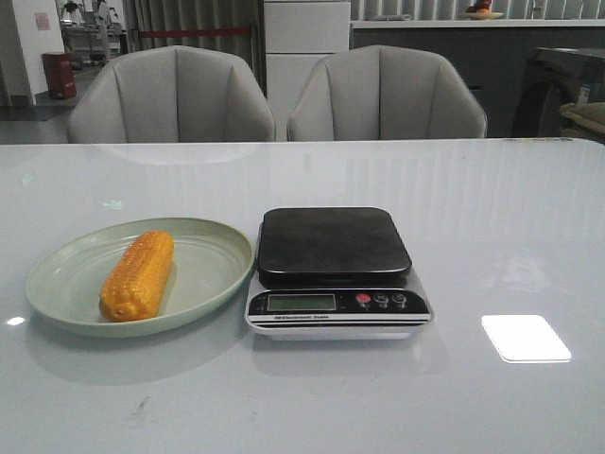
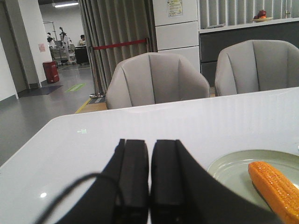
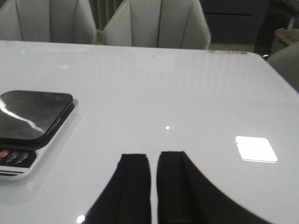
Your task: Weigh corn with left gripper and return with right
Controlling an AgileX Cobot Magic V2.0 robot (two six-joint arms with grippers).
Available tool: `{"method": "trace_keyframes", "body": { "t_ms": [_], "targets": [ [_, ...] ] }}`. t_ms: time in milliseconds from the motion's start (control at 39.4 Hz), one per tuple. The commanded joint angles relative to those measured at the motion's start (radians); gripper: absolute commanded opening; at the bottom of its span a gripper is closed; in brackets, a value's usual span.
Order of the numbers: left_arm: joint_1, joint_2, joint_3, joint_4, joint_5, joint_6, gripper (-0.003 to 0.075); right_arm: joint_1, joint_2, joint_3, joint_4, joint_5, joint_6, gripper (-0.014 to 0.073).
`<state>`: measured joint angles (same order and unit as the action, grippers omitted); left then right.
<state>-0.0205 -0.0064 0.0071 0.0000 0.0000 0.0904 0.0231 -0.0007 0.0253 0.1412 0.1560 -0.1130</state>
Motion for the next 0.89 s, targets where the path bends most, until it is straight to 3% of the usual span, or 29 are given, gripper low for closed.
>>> {"method": "trace_keyframes", "body": {
  "t_ms": [0, 304, 862],
  "targets": [
    [0.0, -0.02, 0.03, 0.0, -0.087, -0.001, 0.0125, -0.036, -0.027, 0.011, -0.022, -0.083, -0.011, 0.0207],
    [0.0, -0.019, 0.03, 0.0, -0.087, -0.001, 0.0125, -0.045, -0.028, 0.011, -0.104, -0.206, 0.02, 0.0207],
    [0.0, -0.019, 0.03, 0.0, -0.087, -0.001, 0.0125, -0.045, -0.028, 0.011, -0.13, -0.162, 0.068, 0.0207]
  ]
}}
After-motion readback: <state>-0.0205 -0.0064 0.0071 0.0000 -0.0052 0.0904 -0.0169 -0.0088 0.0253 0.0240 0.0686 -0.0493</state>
